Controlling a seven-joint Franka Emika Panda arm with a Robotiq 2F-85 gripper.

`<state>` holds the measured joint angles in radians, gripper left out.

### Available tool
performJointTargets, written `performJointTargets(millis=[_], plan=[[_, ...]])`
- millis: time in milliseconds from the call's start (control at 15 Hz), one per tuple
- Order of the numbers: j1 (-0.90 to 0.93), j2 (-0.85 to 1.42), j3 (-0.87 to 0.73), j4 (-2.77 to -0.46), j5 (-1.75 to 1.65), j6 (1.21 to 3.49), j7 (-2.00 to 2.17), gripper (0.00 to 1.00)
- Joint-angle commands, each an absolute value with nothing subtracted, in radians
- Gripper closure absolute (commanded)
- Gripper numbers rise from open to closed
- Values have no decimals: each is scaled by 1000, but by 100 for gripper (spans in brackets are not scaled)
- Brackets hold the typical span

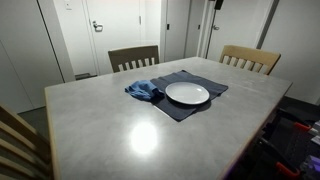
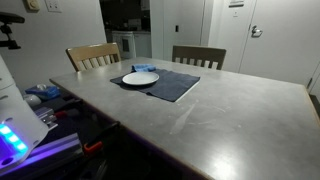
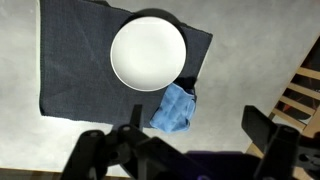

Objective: Use the blue towel to wipe the white plate

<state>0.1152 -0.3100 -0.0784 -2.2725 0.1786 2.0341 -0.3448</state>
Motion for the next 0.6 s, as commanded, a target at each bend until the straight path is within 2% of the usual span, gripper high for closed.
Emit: performJointTargets(millis=[0, 533], plan=[[122, -188, -46, -2149, 195, 2029, -367, 0], [123, 32, 25, -1942, 179, 2027, -396, 0]])
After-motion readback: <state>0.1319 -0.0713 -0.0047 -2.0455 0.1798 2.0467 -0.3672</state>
